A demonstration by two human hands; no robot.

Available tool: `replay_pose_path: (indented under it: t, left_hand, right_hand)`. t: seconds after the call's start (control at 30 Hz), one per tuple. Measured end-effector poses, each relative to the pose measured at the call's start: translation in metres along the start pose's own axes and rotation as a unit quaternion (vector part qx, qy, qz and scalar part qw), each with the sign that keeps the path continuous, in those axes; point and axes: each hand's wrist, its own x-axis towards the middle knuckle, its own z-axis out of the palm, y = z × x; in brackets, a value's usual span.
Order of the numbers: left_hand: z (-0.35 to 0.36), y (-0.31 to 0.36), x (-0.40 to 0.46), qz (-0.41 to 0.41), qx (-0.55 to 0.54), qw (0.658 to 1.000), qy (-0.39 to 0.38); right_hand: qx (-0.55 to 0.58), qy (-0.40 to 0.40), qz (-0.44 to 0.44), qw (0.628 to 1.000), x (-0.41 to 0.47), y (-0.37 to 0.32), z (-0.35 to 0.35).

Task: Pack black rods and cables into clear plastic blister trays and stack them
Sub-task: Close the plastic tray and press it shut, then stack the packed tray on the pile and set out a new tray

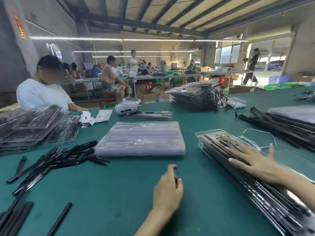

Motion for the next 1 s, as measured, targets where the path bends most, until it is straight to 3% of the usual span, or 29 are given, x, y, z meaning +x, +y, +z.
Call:
replay_pose_path:
  t: [0.07,0.13,0.2,0.3,0.47,0.67,0.8,1.0]
  left_hand:
    - [-0.021,-0.043,0.014,0.018,0.092,0.994,0.051]
    - [-0.039,-0.075,0.027,-0.023,0.123,0.987,0.098]
    - [-0.049,-0.090,0.040,-0.069,0.134,0.979,0.137]
    - [-0.050,-0.100,0.054,-0.060,0.175,0.975,0.121]
    - [-0.048,-0.110,0.066,-0.089,0.178,0.977,0.079]
    - [-0.045,-0.114,0.071,-0.096,0.201,0.972,0.075]
    - [-0.042,-0.113,0.072,-0.091,0.209,0.970,0.082]
    - [-0.042,-0.112,0.071,-0.095,0.204,0.971,0.081]
  right_hand:
    - [0.011,0.075,-0.021,0.997,0.013,-0.025,0.000]
    - [0.089,0.140,-0.110,0.980,0.032,-0.067,-0.002]
    - [0.165,0.131,-0.198,0.957,0.051,-0.119,-0.003]
    - [0.112,0.098,-0.242,0.959,0.083,-0.188,0.005]
    - [0.083,0.063,-0.217,0.971,0.130,-0.256,0.016]
    - [0.186,0.047,-0.172,0.966,0.159,-0.269,0.029]
    - [0.297,-0.036,-0.161,0.941,0.171,-0.261,0.023]
    - [0.351,-0.134,-0.111,0.920,0.183,-0.260,0.017]
